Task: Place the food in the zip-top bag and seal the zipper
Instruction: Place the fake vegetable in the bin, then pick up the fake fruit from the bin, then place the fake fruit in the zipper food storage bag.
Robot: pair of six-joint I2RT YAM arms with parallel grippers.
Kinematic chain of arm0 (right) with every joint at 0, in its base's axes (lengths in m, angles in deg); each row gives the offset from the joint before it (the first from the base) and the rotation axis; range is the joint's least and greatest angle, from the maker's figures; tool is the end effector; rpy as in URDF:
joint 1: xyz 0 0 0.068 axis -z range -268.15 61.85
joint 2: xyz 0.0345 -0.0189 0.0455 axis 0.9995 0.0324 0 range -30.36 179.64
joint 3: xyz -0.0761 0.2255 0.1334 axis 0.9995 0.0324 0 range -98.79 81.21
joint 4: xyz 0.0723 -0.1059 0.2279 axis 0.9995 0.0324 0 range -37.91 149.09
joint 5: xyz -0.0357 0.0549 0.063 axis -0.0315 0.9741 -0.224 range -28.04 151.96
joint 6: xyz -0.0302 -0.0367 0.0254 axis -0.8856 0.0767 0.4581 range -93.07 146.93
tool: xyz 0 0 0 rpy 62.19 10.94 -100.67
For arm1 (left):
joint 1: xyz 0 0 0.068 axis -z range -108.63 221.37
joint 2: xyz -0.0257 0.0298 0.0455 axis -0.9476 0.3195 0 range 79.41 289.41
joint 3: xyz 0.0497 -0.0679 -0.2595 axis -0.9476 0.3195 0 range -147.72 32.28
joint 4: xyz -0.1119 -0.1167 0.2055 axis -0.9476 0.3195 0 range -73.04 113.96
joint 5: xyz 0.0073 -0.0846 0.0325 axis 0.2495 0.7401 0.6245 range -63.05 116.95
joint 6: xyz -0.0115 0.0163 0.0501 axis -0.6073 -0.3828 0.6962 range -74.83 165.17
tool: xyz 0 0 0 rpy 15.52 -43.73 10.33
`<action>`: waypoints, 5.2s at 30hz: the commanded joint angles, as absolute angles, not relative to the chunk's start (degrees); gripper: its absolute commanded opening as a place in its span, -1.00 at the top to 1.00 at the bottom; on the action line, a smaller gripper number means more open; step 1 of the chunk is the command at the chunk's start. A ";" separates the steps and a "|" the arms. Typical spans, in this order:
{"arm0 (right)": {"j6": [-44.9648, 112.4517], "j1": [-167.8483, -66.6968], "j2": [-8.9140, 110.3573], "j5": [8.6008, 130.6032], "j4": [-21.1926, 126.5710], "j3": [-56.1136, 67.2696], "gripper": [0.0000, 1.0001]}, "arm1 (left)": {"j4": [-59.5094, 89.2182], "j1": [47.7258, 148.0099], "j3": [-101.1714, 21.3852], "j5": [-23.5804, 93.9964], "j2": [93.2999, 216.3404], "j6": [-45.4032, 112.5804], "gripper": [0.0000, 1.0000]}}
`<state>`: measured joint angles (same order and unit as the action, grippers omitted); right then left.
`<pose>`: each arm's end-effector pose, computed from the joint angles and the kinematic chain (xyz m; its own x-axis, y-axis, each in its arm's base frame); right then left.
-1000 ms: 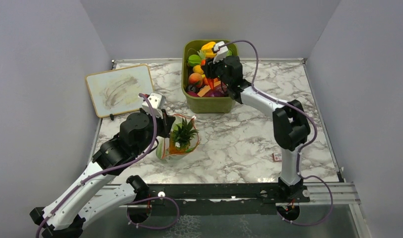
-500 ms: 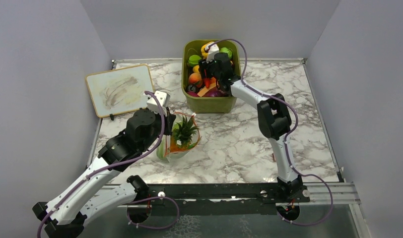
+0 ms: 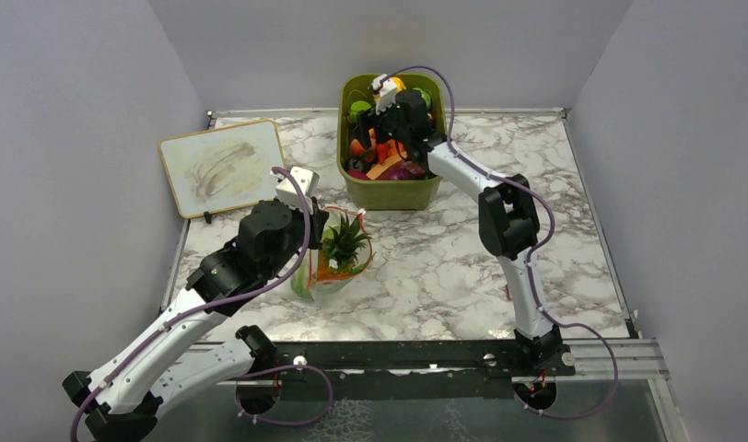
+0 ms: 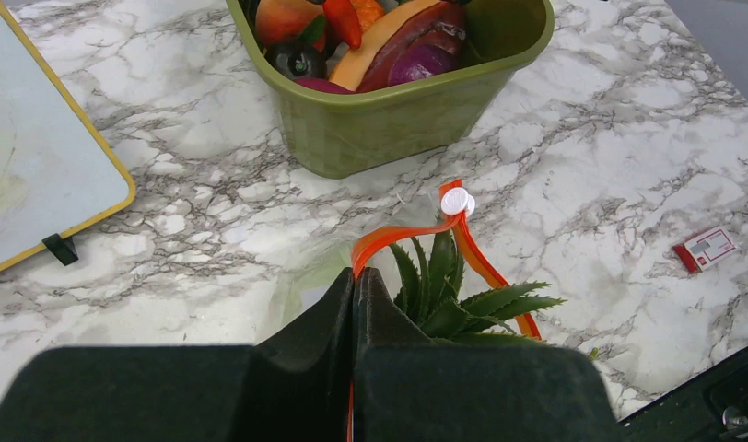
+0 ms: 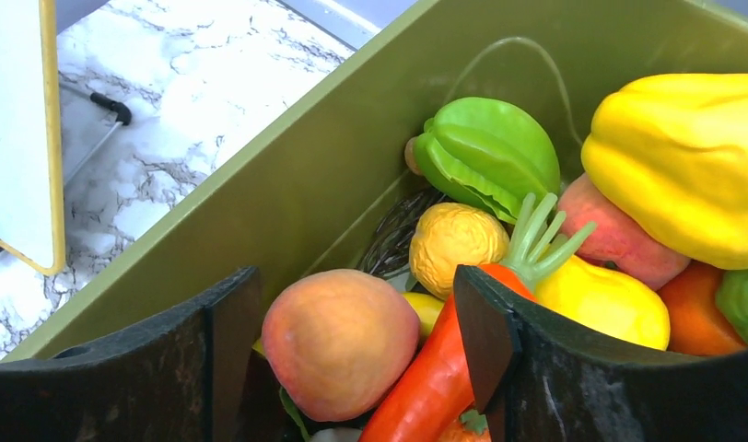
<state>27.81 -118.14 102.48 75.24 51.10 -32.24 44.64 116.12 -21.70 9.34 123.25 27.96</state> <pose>0.4753 0.2839 0.2481 -0.2837 -0.1464 -0.9477 -0.6710 0.7363 0.0871 0.1233 -0.1073 0.3660 -0.3425 -0.0576 -0.9378 0.3819 0.9034 -0.1950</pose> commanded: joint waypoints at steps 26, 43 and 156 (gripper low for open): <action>22.06 -118.18 109.66 81.74 73.50 -43.48 -0.46 | 41.94 116.28 -22.73 9.51 121.22 27.33 1.00; 19.12 -118.16 111.88 81.04 80.85 -48.42 -0.39 | 41.99 116.27 -22.04 9.82 120.11 25.31 1.00; 54.62 -149.41 28.63 58.65 56.44 31.67 -0.23 | 31.96 116.28 -16.48 16.15 118.15 2.80 1.00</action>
<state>52.25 -149.55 27.35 59.48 58.51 29.38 38.37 116.14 -16.41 16.40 118.85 3.28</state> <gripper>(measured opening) 0.646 0.012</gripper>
